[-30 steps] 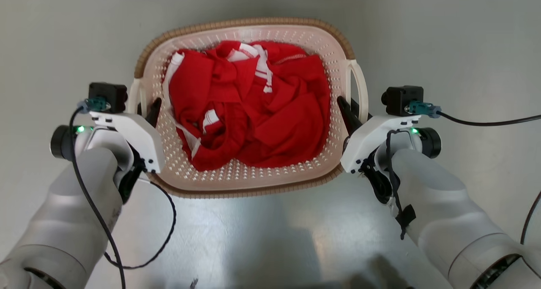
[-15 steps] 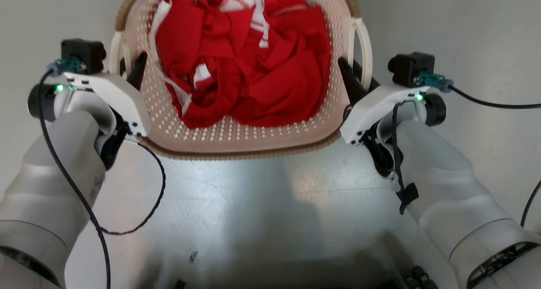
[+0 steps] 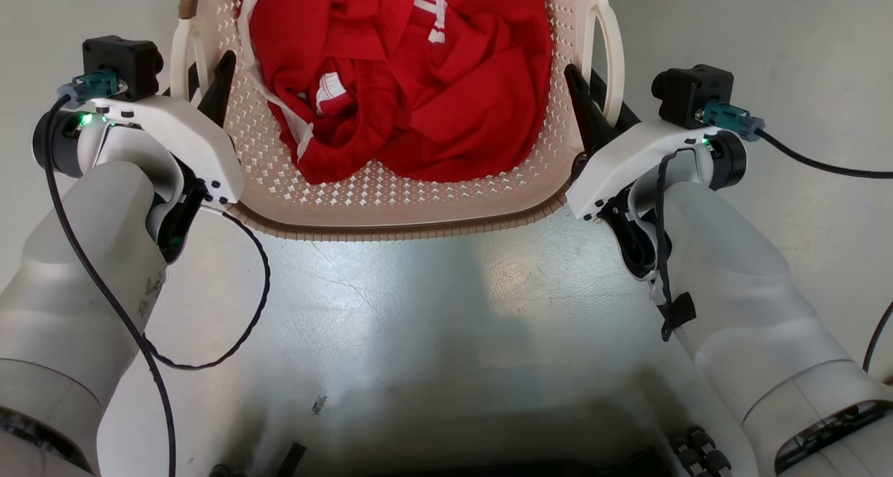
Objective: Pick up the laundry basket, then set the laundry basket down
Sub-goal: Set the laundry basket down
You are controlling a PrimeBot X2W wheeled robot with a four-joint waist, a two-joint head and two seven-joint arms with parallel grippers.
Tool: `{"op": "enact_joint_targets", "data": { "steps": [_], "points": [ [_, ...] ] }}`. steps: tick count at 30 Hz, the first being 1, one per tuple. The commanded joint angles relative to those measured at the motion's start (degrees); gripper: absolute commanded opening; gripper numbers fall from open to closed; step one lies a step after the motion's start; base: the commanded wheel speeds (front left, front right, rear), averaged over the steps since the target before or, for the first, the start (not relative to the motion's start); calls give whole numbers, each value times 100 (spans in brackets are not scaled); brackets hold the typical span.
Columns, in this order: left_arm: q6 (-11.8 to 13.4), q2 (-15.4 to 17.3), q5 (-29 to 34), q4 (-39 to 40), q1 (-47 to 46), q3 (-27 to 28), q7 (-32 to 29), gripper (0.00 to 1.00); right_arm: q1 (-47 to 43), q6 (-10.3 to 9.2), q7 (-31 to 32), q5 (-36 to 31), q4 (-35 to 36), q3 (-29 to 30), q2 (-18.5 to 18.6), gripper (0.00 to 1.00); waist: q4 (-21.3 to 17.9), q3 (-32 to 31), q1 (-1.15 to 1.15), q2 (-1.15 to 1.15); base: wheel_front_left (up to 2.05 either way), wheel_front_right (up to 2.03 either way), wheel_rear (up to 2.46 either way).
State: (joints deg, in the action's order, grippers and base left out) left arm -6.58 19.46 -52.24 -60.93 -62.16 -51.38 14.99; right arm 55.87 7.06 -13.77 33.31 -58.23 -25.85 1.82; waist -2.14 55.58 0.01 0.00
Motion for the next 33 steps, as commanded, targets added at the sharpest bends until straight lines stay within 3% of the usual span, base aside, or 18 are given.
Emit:
{"op": "enact_joint_targets", "data": {
  "steps": [1, 16, 23, 33],
  "points": [
    [48, 492, 180, -82, 156, 90, 0, 0, -320, 43, -122, -27, 93, 29, 106, 0, -7, 10, 0, 0, 0, 0, 0],
    [15, 460, 404, -129, 178, 251, 0, 0, -363, 43, -123, 12, 73, 98, 106, 0, -51, 71, 0, 0, 0, 0, 0],
    [-18, 398, 436, -275, 192, 246, 0, 10, -389, 43, -123, 105, 3, 45, 106, 0, -42, 27, 0, 0, 0, 0, 0],
    [-68, 344, 392, -472, 137, 149, -12, 9, -367, 43, -123, 324, -101, -111, 106, 0, -62, 1, 0, 0, 0, 0, 0]
  ]
}}
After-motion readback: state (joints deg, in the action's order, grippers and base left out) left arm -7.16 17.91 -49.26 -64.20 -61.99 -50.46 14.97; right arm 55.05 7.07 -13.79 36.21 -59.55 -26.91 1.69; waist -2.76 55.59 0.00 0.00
